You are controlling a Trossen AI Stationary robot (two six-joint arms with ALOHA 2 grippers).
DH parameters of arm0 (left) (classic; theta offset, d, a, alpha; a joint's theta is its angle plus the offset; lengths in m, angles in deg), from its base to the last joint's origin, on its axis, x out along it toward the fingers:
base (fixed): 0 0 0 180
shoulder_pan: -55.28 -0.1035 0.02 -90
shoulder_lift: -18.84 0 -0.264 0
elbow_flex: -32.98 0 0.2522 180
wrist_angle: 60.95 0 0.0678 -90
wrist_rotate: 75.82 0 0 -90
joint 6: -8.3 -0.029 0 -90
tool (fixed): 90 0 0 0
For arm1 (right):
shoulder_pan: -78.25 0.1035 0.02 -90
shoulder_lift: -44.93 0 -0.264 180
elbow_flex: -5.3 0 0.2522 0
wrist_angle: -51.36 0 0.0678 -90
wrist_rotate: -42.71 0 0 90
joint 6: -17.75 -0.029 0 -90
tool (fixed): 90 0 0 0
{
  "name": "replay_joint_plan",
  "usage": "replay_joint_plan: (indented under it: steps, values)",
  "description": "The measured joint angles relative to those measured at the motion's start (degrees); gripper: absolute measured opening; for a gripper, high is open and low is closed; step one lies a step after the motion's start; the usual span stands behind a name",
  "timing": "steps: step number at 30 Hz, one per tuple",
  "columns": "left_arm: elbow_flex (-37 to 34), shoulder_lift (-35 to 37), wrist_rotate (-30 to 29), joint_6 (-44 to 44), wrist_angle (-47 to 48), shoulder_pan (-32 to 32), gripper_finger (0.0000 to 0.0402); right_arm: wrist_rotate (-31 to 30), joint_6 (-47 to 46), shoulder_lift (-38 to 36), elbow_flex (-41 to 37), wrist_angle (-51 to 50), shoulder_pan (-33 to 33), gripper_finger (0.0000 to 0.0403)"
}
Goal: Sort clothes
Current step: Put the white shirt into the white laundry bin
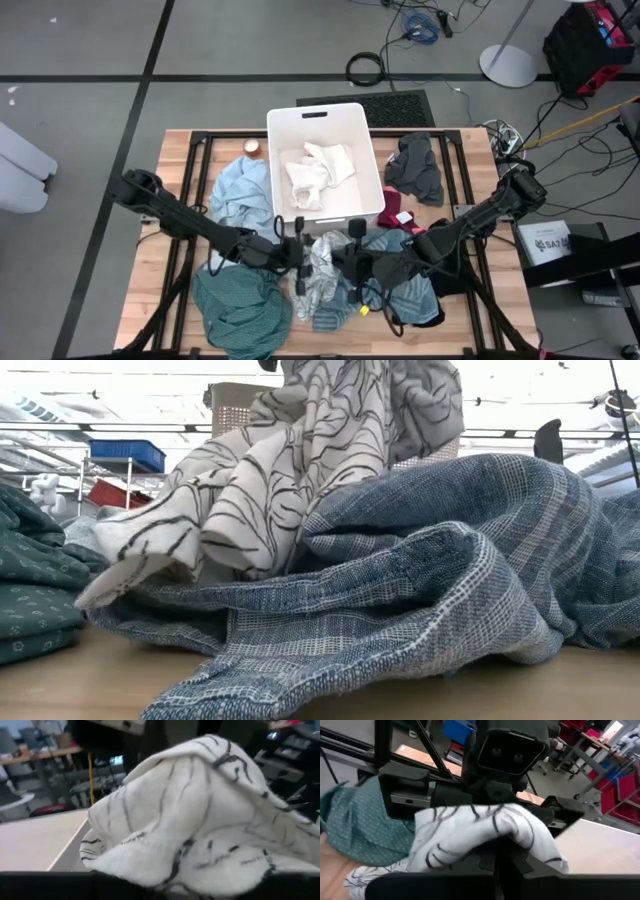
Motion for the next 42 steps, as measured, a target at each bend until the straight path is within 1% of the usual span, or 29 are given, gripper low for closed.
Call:
replay_joint_plan:
  steps: [2, 8, 9, 11, 15, 16, 22, 25, 28, 32, 33, 35, 38, 42]
  values:
    - [0.00, -0.55, 0.75, -1.40, -1.88, 0.00, 0.0167, 0.23, -0.64, 0.00, 0.00, 0.01, -0.16, 0.0000]
    - [0.00, -0.46, 1.75, -3.52, -2.61, -0.02, 0.0162, 0.25, -1.51, 0.00, 0.00, -0.12, -0.21, 0.0000]
    - [0.00, -0.46, 2.30, -3.57, -2.82, -0.03, 0.0155, 0.27, -1.51, 0.00, 0.00, -0.19, -0.21, 0.0000]
    - [0.00, -0.46, 2.91, -4.65, -3.12, -0.07, 0.0126, 0.32, -1.51, 0.00, 0.00, -0.19, -0.18, 0.0000]
    - [0.00, -0.46, 2.96, -6.08, -3.00, -0.07, 0.0029, 0.27, -1.53, -0.01, 0.09, -0.15, -0.17, 0.0000]
    - [-0.02, -0.46, 2.97, -6.05, -3.00, -0.07, 0.0019, 0.27, -1.52, -0.03, 0.09, -0.15, -0.16, 0.0000]
    - [-0.02, -0.46, 3.30, -6.14, -3.00, -0.11, 0.0014, -0.07, 1.26, -0.31, 0.11, -0.21, 1.05, 0.0005]
    - [0.00, -0.42, 3.42, -6.14, -3.26, -0.07, 0.0014, -0.40, 3.35, -0.84, 0.09, -0.84, 2.34, 0.0029]
    - [0.00, -0.41, 3.37, -6.14, -3.31, -0.07, 0.0014, -0.83, 4.44, -2.09, 0.09, -2.79, 3.64, 0.0066]
    - [0.00, -0.37, 3.16, -6.13, -3.29, -0.07, 0.0014, -8.46, 3.67, -5.06, 0.09, -5.71, 5.87, 0.0121]
    - [0.02, -0.33, 3.10, -6.12, -3.29, -0.05, 0.0014, -9.54, 3.82, -6.18, 0.09, -6.47, 6.51, 0.0134]
    - [0.02, 0.19, 3.07, -6.10, -3.15, -0.03, 0.0013, -9.82, 4.12, -8.75, 0.09, -9.04, 8.12, 0.0157]
    - [0.02, 2.14, 2.98, -6.12, -3.53, 0.63, 0.0013, -9.72, -0.37, -12.97, 0.09, -14.78, 10.54, 0.0178]
    - [0.04, 6.66, 3.01, -6.43, -3.92, 1.40, 0.0013, -9.81, -10.08, -18.43, 0.09, -23.60, 12.69, 0.0184]
